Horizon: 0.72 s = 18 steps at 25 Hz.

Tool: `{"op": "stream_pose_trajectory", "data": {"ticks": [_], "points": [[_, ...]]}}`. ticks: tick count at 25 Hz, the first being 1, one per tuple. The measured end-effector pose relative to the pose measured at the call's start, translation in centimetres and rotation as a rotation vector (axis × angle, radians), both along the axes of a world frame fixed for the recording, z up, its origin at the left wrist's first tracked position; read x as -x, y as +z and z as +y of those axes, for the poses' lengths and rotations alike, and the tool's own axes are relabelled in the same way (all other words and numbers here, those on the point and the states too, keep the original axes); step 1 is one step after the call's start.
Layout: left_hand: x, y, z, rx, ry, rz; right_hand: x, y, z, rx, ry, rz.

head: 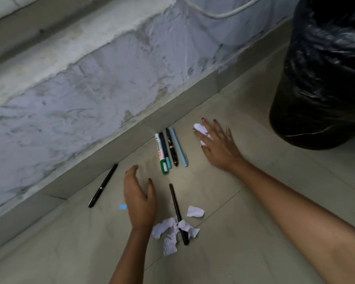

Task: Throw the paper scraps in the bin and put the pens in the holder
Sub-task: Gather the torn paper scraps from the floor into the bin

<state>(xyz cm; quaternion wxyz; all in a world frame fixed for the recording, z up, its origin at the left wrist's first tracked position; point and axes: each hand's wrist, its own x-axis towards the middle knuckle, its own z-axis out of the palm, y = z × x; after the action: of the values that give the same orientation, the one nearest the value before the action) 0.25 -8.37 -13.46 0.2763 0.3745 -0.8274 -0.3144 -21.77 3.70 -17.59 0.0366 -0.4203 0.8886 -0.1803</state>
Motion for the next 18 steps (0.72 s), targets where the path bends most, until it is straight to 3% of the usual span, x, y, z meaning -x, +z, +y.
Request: {"op": "stream_pose_trajectory", "data": {"ticks": [3, 6, 9, 12, 15, 18], "points": [[-3.5, -2.1, -0.9, -0.050, -0.011, -0.289, 1.3, -0.2, -2.2, -0.116, 0.079, -0.011], [-6.0, -3.7, -0.2, 0.088, -0.209, -0.474, -0.7, -0.6, -0.7, 0.071, 0.078, -0.038], [-8.1, -3.8, 1.6, 0.113, -0.295, -0.457, -5.6, -0.9, 3.5, 0.342, 0.113, -0.148], [-10.4, -3.6, 4.6, 0.095, -0.477, -0.402, -11.1, 0.6, 6.2, 0.413, 0.118, -0.304], [-11.1, -3.4, 6.5, 0.048, -0.534, -0.308, -14.4, 0.7, 6.7, 0.308, 0.217, -0.295], [-10.2, -3.0, 6.6, 0.017, -0.428, -0.234, -15.5, -0.5, 6.3, 0.141, 0.348, -0.090]]}}
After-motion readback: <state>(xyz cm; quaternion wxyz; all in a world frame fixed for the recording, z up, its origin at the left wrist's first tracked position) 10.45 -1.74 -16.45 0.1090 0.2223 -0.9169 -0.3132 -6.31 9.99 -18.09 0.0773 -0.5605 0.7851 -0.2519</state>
